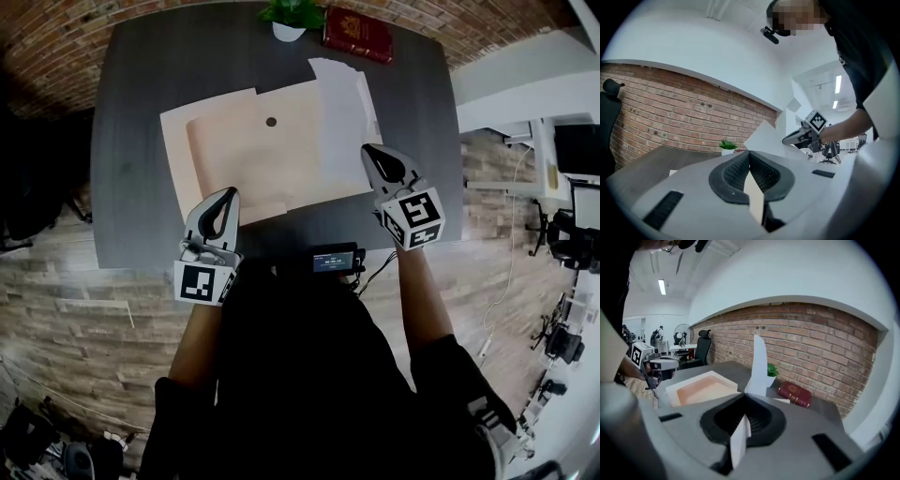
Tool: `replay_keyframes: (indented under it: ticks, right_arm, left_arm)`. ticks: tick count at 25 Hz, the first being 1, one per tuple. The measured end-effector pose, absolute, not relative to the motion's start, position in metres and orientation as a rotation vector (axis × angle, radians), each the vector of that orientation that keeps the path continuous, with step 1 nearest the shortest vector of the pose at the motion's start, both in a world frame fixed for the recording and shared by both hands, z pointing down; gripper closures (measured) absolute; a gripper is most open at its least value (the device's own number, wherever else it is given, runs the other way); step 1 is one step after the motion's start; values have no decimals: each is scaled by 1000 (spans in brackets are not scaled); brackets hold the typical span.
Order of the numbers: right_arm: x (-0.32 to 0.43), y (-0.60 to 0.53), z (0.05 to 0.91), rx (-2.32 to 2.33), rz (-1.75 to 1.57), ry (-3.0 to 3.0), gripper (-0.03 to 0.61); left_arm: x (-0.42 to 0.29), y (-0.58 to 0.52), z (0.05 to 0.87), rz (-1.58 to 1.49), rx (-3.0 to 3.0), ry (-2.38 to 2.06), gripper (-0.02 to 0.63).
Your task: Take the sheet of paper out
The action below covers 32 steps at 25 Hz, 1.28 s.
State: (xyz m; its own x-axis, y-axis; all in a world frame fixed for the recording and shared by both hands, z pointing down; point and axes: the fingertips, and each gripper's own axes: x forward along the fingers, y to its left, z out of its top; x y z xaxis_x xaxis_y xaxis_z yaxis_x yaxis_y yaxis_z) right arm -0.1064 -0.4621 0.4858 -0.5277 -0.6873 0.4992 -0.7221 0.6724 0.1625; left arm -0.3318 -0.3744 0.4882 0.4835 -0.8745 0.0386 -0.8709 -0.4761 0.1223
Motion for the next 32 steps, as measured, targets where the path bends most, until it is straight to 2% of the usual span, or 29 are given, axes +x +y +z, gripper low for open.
replay_keyframes:
  ticks: [10, 32]
  right_arm:
    - [-111, -407, 427, 1115, -28, -2533, 574]
    - [-49, -187, 433, 1016, 99, -2736, 575]
  left_arm:
    - [-313, -346, 449, -57, 2642, -1582, 618]
    - [-237, -131, 421, 26, 2556, -1752, 618]
